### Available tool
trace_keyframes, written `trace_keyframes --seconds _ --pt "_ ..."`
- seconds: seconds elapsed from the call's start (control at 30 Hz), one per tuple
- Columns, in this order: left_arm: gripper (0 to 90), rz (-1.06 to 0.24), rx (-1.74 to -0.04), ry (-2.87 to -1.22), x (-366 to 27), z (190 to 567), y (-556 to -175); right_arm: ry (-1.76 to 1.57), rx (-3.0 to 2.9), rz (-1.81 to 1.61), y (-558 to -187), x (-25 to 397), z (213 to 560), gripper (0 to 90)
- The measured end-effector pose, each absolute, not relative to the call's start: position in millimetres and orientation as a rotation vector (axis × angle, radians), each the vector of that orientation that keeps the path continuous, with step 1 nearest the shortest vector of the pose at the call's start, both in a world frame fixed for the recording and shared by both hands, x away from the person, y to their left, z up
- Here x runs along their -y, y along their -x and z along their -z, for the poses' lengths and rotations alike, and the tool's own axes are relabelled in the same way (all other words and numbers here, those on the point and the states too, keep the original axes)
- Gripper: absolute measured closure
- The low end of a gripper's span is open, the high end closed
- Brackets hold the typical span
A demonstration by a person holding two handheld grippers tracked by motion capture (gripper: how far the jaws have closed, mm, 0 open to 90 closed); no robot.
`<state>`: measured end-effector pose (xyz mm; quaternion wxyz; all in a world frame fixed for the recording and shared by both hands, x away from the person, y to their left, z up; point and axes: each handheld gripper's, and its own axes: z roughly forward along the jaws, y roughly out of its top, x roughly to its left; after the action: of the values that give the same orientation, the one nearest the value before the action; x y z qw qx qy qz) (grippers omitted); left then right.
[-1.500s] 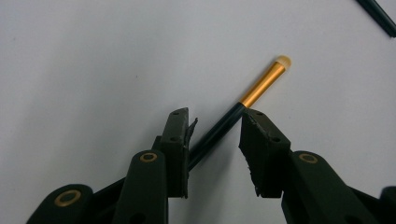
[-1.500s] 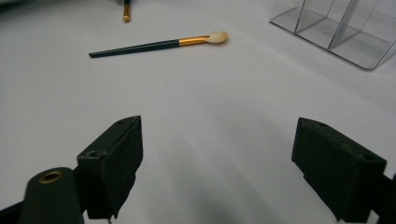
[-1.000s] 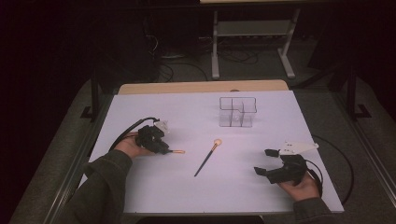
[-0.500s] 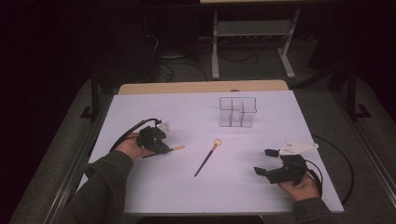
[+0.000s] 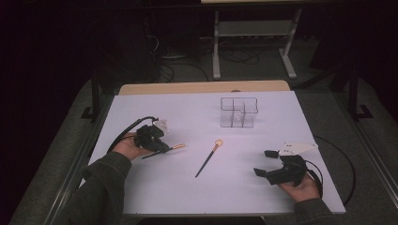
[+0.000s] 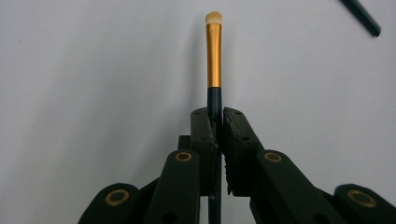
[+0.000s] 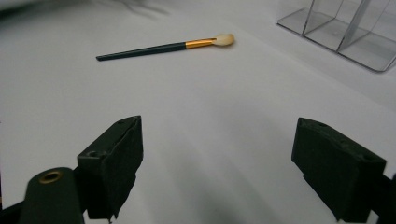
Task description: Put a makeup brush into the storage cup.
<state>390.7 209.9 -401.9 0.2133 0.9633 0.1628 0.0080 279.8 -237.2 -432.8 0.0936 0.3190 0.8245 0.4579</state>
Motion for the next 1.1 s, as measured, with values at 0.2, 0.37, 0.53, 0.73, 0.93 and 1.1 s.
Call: trace_keyframes --seconds 0.2,0.37,0.53,0.73,0.93,1.1 --pt "83.1 -0.017 -0.463 -2.633 -209.8 393.9 -385.6 -0.947 -2.458 -1.366 -281.0 235.2 432.4 15.5" --pt "83.2 -0.019 -0.449 -2.613 -207.5 386.6 -379.6 -0.946 -2.462 -1.385 -282.6 233.1 429.9 15.5" --pt "83.2 -0.018 -0.433 -2.594 -204.1 382.1 -374.1 -0.947 -2.487 -1.387 -285.2 228.8 427.6 15.5" --pt "83.2 -0.018 -0.424 -2.563 -200.3 376.6 -368.4 -0.93 -2.51 -1.412 -289.0 225.2 419.6 16.7" --pt "83.2 -0.01 -0.41 -2.545 -197.5 372.2 -362.9 -0.911 -2.531 -1.421 -293.2 221.5 412.4 16.8" --pt "83.2 -0.014 -0.401 -2.517 -195.9 367.3 -358.2 -0.884 -2.547 -1.437 -297.9 216.9 404.6 17.3"
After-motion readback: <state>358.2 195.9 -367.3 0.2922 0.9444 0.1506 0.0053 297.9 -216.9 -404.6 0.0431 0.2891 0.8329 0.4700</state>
